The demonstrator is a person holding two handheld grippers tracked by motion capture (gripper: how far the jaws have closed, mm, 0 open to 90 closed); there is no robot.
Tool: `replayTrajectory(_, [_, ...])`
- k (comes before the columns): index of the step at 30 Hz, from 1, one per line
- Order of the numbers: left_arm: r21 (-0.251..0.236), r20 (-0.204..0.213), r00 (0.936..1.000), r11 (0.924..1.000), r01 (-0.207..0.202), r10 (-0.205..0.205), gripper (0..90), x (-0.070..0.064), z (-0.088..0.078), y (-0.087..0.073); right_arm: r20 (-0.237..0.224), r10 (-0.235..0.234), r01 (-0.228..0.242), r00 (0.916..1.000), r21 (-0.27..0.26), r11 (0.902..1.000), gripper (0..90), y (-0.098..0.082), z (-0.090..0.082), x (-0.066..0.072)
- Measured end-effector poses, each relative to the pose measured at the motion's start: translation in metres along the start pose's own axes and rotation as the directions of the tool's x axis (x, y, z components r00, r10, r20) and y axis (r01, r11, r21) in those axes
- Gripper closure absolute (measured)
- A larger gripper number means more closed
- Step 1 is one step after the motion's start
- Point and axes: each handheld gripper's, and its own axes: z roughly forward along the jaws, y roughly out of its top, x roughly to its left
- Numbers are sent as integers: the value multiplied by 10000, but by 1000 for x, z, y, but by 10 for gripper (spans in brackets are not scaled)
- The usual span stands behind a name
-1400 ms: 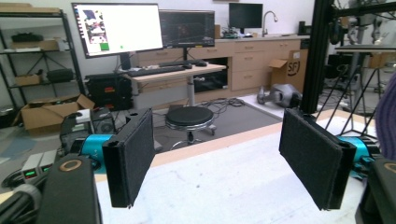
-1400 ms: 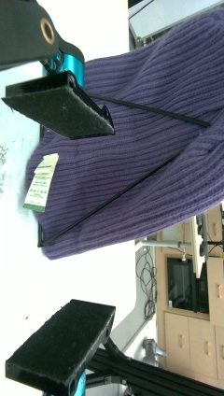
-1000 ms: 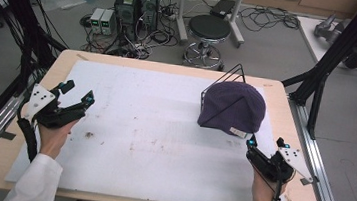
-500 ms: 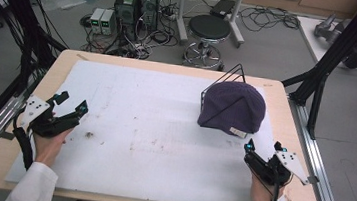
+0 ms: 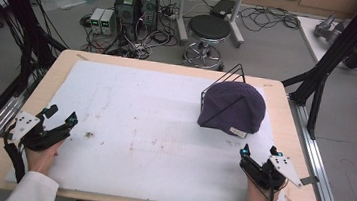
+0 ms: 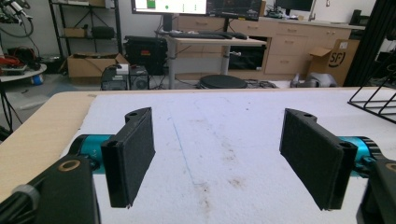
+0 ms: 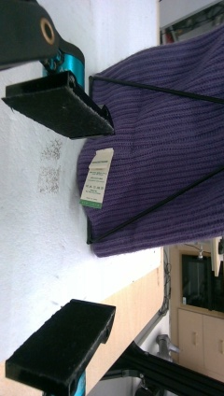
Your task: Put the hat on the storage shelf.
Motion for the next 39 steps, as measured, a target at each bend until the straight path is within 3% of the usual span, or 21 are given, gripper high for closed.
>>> replayTrajectory(3, [264, 79, 10000, 9996, 23, -25, 245, 0, -1, -4, 5, 321, -321, 9995, -155, 9994, 113, -2, -4, -1])
replayTrajectory(5, [102, 196, 9998, 9999, -58, 56, 238, -1, -3, -3, 53, 457, -456, 9989, -225, 9987, 113, -4, -6, -1])
replayTrajectory(10, [74, 38, 10000, 10000, 52, -52, 239, 2, -6, -4, 264, 513, -500, 9983, -460, 9977, 113, -5, -9, -5])
replayTrajectory(17, [62, -41, 10000, 10000, 67, -67, 242, 4, -2, -5, 125, 646, -638, 9978, -512, 9966, 113, -7, -8, -9])
replayTrajectory(20, [11, -54, 10000, 10000, 59, -59, 246, 3, -1, -5, -30, 622, -623, 9981, -489, 9969, 113, -7, -7, -6])
replayTrajectory(27, [75, 32, 9999, 9999, 136, -136, 249, 3, 0, -6, -111, 63, -71, 9999, -649, 9979, 114, -4, -6, 2])
replayTrajectory(39, [138, 120, 9998, 9998, 170, -171, 254, 1, 1, -6, -129, 121, -129, 9998, -561, 9983, 113, -4, -7, 1])
